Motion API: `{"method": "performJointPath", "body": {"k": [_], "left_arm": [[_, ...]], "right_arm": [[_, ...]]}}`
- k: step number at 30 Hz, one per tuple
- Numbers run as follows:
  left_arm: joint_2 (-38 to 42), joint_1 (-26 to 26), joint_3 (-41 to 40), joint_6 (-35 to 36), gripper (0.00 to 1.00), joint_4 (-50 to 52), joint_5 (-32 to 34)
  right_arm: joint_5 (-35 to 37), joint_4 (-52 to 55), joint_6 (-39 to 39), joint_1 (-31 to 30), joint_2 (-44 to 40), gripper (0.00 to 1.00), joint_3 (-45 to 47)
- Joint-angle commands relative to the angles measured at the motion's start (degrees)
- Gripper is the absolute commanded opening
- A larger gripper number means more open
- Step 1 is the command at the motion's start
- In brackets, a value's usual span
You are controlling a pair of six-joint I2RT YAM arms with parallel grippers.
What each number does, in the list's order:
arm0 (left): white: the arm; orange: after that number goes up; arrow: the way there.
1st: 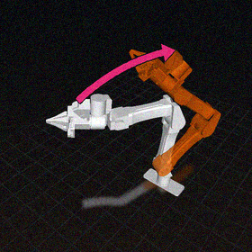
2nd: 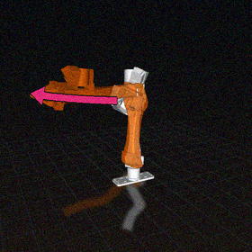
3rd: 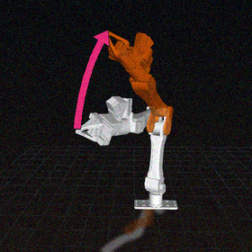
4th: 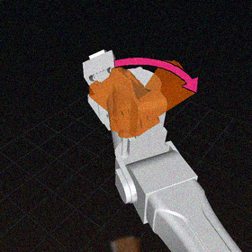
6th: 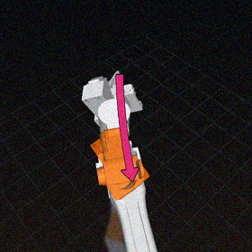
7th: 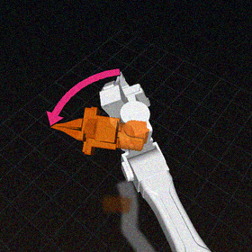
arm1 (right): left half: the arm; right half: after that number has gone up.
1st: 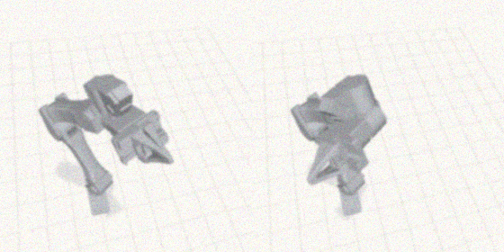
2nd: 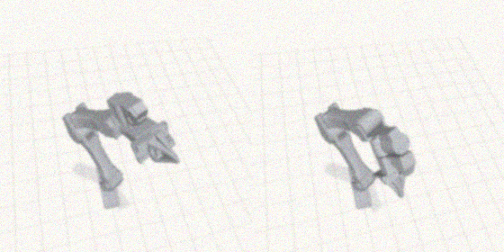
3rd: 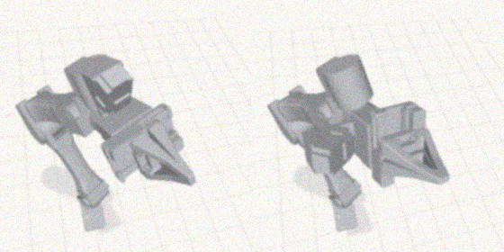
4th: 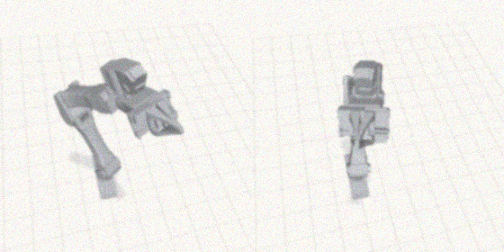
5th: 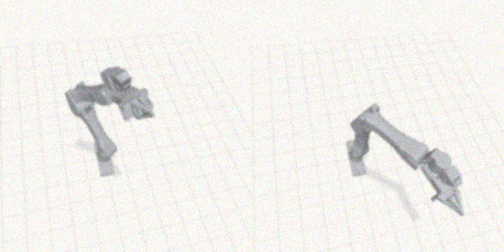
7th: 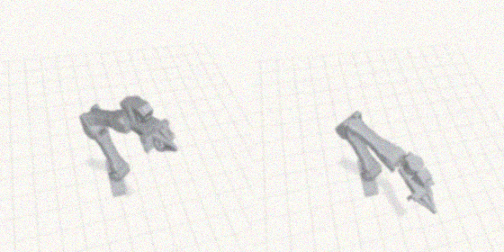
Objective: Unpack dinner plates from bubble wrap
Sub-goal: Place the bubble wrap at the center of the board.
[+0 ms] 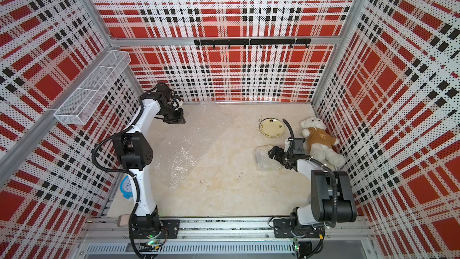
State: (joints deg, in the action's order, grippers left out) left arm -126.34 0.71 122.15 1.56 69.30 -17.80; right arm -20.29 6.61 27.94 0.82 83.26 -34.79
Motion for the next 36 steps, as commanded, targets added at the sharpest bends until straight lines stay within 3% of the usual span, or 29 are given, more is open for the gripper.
{"method": "performJointPath", "body": {"k": [1,2,6,15,25,36], "left_arm": [[-2.1,-0.2,1.3,-0.2,0.39,-0.9,0.1],[-2.2,-0.3,1.2,-0.3,0.47,-1.0,0.4],[-2.1,-0.2,1.2,-0.8,0.59,-1.4,1.4],[2.1,3.0,0.2,-1.6,0.62,-2.0,6.1],[5.5,11.2,-19.2,-9.6,0.61,-19.1,6.1],[9.5,12.3,-37.2,-17.2,0.59,-35.9,7.1]], "right_arm": [[0.2,-0.5,0.3,0.0,0.9,0.93,-0.5],[0.2,-0.5,0.3,-0.1,0.9,0.93,-0.5],[0.3,-0.3,0.3,0.0,0.8,0.93,-0.5],[0.4,-0.2,0.5,0.0,0.5,0.93,-0.5],[3.2,3.3,-0.9,-0.6,-4.3,0.93,-0.5],[6.0,11.2,-5.1,-0.6,-10.2,0.93,-2.4]]}}
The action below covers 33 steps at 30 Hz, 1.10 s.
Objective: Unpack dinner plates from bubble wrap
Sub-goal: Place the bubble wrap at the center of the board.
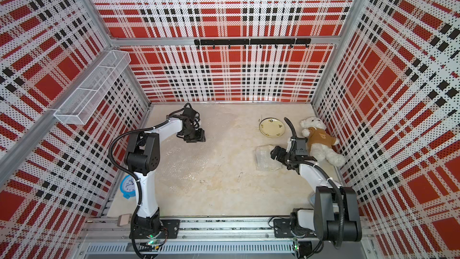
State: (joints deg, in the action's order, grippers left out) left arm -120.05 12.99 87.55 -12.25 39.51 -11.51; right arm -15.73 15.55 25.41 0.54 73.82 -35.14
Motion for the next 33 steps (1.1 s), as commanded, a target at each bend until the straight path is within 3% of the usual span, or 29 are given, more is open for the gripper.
{"method": "performJointPath", "body": {"k": [1,13,25,28,33], "left_arm": [[3.8,0.0,-3.9,-3.8,0.59,-7.1,0.9],[9.8,1.1,-15.3,-7.9,0.58,-12.4,2.6],[19.4,3.9,-20.5,-11.3,0.57,-11.5,5.9],[22.1,6.2,-19.1,-11.5,0.63,-10.1,7.1],[25.4,8.7,-16.3,-12.2,0.84,-9.7,5.8]], "right_arm": [[1.5,2.2,-2.9,-0.3,-0.8,0.93,-2.0],[0.3,1.1,-2.6,-0.3,1.3,0.93,-2.4],[-0.1,0.5,-4.8,-0.4,2.3,0.92,-2.9],[-0.5,1.2,-5.9,-0.4,2.4,0.91,-3.9],[-1.1,2.2,-7.0,-0.4,2.2,0.84,-5.5]]}}
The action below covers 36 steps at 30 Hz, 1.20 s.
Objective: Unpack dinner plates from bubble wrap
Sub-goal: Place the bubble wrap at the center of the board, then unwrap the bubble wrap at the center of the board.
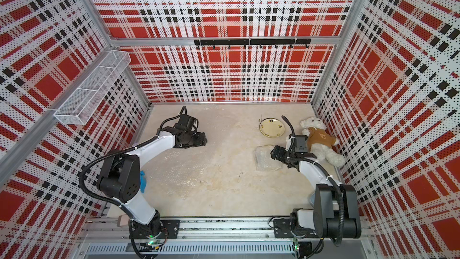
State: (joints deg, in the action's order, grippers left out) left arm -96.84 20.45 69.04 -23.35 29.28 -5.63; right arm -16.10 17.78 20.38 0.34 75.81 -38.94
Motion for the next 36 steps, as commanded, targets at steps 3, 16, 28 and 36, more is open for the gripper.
{"method": "performJointPath", "body": {"k": [3,16,28,36], "left_arm": [[3.0,3.8,3.4,-2.0,0.91,-0.8,-2.2],[3.0,15.3,3.1,-9.9,0.93,-11.9,-8.5],[0.0,16.6,2.6,-11.6,0.93,-14.4,-10.8],[-0.4,16.6,2.0,-11.7,0.93,-15.0,-10.9]], "right_arm": [[-1.2,0.2,-2.2,-0.3,1.1,0.8,-1.9],[-3.7,-3.5,-2.0,-0.3,2.0,0.52,2.4],[-4.0,-7.6,1.5,-3.1,2.4,0.48,5.0],[-4.5,-12.5,7.1,-6.0,1.4,0.27,7.0]]}}
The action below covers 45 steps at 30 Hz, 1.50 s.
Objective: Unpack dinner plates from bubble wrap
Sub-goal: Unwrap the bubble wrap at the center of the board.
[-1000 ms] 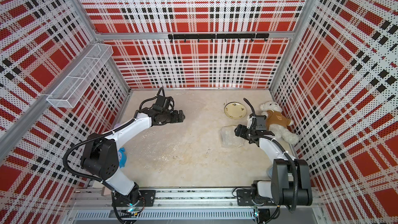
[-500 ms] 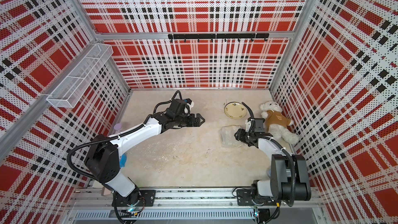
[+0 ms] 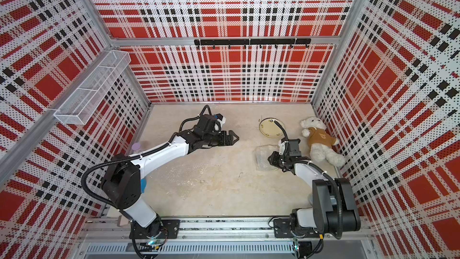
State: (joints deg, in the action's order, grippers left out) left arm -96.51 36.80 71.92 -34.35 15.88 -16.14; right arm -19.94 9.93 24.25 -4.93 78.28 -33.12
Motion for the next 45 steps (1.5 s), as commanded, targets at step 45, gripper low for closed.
{"method": "performJointPath", "body": {"k": [45], "left_arm": [[-1.2,3.5,-6.6,-4.1,0.92,-7.1,2.4]], "right_arm": [[2.4,-15.3,16.3,-8.7,-3.3,0.41,8.4]]}}
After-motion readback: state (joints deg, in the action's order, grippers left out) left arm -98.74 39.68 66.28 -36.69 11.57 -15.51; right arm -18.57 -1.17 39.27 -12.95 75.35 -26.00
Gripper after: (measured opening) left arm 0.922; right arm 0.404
